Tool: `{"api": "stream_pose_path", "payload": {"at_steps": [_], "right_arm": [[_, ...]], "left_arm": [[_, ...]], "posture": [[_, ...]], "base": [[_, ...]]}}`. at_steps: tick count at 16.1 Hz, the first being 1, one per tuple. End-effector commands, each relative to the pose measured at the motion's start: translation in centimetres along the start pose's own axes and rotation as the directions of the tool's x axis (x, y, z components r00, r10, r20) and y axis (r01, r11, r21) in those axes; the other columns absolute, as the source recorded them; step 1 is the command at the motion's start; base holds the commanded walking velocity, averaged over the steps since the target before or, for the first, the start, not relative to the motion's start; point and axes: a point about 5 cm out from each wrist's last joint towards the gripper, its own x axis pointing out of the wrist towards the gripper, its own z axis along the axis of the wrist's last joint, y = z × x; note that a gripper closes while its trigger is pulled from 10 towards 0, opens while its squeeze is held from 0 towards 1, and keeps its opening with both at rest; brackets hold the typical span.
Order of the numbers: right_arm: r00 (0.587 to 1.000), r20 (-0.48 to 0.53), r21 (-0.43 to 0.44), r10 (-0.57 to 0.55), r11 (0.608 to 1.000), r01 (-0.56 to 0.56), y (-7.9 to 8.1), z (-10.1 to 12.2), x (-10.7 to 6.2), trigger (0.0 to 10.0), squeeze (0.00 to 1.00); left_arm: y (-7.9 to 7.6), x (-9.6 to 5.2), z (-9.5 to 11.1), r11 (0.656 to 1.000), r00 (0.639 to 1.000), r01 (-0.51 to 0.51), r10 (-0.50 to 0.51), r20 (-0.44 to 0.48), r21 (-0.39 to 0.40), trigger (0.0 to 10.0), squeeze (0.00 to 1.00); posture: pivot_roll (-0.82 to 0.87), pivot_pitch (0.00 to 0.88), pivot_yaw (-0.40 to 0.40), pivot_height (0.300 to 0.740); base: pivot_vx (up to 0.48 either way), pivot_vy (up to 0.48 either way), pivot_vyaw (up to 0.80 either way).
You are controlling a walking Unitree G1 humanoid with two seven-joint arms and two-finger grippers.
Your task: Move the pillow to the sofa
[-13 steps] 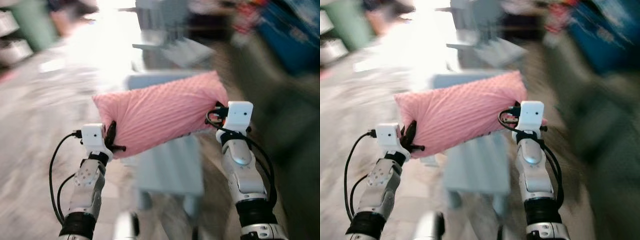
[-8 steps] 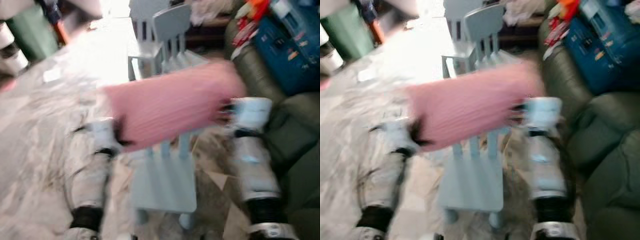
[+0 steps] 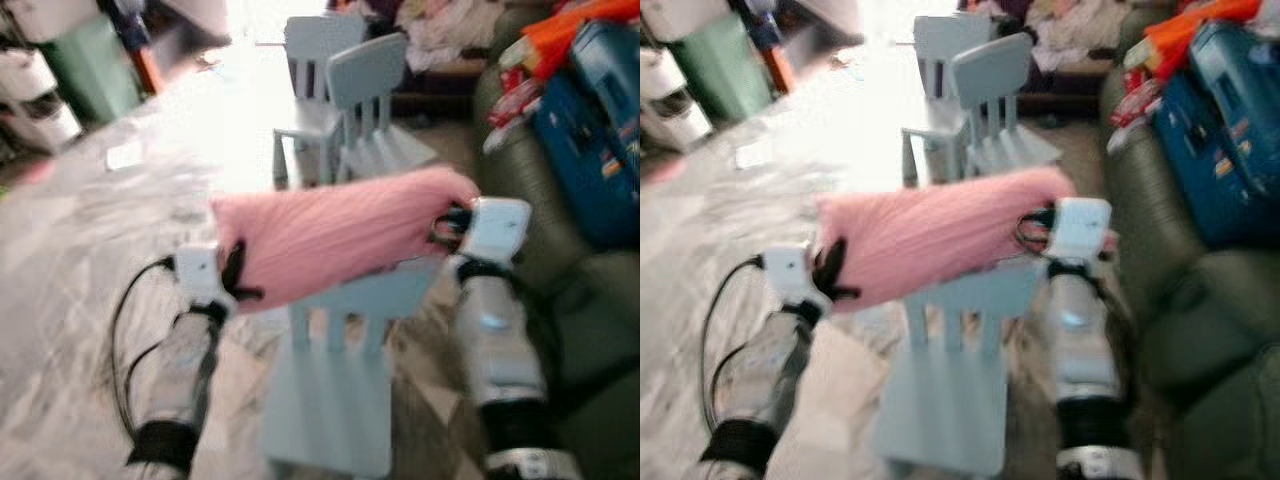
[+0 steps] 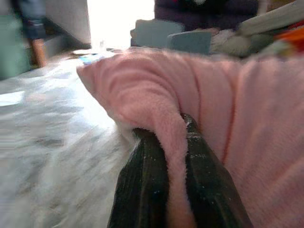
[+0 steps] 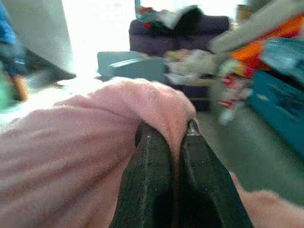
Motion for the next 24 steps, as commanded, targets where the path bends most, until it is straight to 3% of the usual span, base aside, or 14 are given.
{"api": "stream_pose_path", "payload": {"at_steps": [1,7,8,9,13,21,24], "right_arm": [[0.998,0.055,0.000,-0.040,0.999,0.040,-1.0,1.3,0.4,0.0,0.00],[0.999,0.040,-0.003,-0.016,1.000,0.016,-0.8,1.2,0.3,0.0,0.00],[1.000,0.017,-0.008,-0.004,1.000,0.004,-0.7,0.9,0.3,10.0,0.00],[1.000,0.004,-0.004,0.007,1.000,-0.007,-0.6,0.8,0.3,10.0,0.00],[0.999,-0.015,-0.014,0.029,0.999,-0.029,-0.4,0.5,0.0,10.0,0.00],[0.999,-0.028,-0.026,0.043,0.999,-0.044,-0.3,0.5,0.1,10.0,0.00],[0.998,-0.027,-0.028,0.054,0.998,-0.055,-0.2,0.5,0.0,10.0,0.00]], "left_arm": [[1.1,-0.2,0.0,0.999,0.999,-0.040,0.040,-0.003,0.006,0.0,0.00],[0.5,0.0,-0.4,0.999,0.997,-0.032,0.030,-0.071,-0.038,0.0,0.00],[0.2,0.2,-0.2,0.999,0.997,-0.028,0.026,-0.075,-0.033,8.0,0.00],[0.0,0.4,0.0,0.999,0.997,-0.024,0.022,-0.078,-0.029,10.0,0.00],[-0.4,0.5,0.1,0.998,0.996,-0.018,0.012,-0.089,-0.063,10.0,0.00],[-0.5,0.6,0.2,0.999,0.995,-0.029,0.026,-0.095,-0.036,10.0,0.00],[-0.6,0.6,0.0,0.998,0.994,-0.030,0.023,-0.106,-0.061,10.0,0.00]], "posture": [[-0.13,0.000,0.072,0.740],[-0.13,0.000,0.065,0.740],[-0.13,0.000,0.064,0.740],[-0.13,0.000,0.062,0.740],[-0.13,0.000,0.061,0.740],[-0.14,0.000,0.058,0.740],[-0.14,0.000,0.056,0.740]], "base": [[0.000,0.000,0.00],[0.000,0.000,0.00],[0.000,0.000,0.00],[0.000,0.000,0.00],[0.000,0.000,0.00],[0.000,0.000,-0.78],[0.000,0.000,-0.79]]}}
